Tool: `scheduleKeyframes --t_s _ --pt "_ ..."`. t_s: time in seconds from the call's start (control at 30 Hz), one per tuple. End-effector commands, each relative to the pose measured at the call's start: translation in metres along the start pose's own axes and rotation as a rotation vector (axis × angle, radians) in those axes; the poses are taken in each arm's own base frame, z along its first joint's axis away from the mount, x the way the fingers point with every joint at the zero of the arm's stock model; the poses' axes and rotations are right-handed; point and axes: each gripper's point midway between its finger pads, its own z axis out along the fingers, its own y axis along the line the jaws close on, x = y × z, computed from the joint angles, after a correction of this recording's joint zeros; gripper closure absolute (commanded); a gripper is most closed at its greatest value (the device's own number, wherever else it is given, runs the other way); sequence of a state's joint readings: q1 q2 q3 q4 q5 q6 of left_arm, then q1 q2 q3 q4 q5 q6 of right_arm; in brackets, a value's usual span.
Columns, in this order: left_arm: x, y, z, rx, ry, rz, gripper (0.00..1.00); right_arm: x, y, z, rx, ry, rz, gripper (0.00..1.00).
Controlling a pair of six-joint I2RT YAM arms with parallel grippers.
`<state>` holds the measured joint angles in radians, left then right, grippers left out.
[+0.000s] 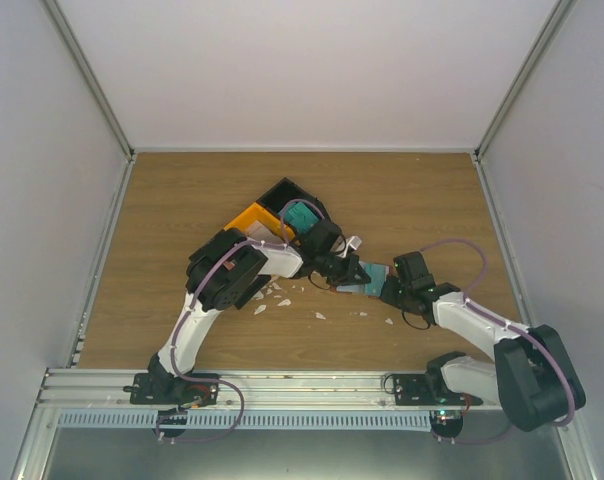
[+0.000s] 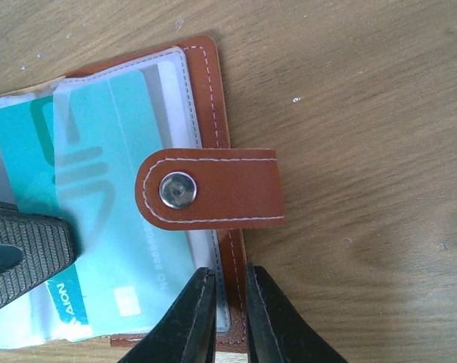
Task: Put the credit cards into the card holder
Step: Insert the credit card into the card holder.
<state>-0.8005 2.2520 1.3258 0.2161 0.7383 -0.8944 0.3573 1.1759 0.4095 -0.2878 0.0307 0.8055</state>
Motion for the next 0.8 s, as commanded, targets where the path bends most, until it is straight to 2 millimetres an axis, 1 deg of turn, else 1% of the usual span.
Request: scheduleKeyframes --t_s 0.0,0.13,0.33,0.43,0.5,0.63,0.67,0.77 --pt "0.015 0.023 0.015 -0.069 0.037 -0.004 1.00 0.018 -0.009 0.003 0.016 0.059 0.007 0.86" --pt "0.019 0.018 0.019 -0.053 0.078 0.015 1.00 0.017 -0.009 0.003 0.016 0.058 0.006 0.85" --pt "0.026 0.012 0.017 -0.032 0.115 0.032 1.00 0.013 -0.012 0.001 0.034 0.034 0.026 0.85" --pt "0.028 0.012 0.020 -0.016 0.134 0.033 1.00 0.012 -0.011 0.001 0.030 0.030 0.028 0.84" --pt "0.030 0.013 0.021 -0.015 0.148 0.030 1.00 0.012 -0.007 0.001 0.016 0.033 0.019 0.80" --pt "0.034 0.016 0.019 -0.025 0.151 0.032 1.00 0.006 -0.002 -0.001 -0.002 0.020 0.017 0.67" --pt "0.035 0.016 0.018 -0.027 0.150 0.034 1.00 0.005 -0.001 -0.002 -0.001 0.015 0.017 0.65" --pt "0.036 0.018 0.019 -0.024 0.159 0.035 1.00 0.002 -0.001 -0.001 0.004 0.010 0.018 0.64"
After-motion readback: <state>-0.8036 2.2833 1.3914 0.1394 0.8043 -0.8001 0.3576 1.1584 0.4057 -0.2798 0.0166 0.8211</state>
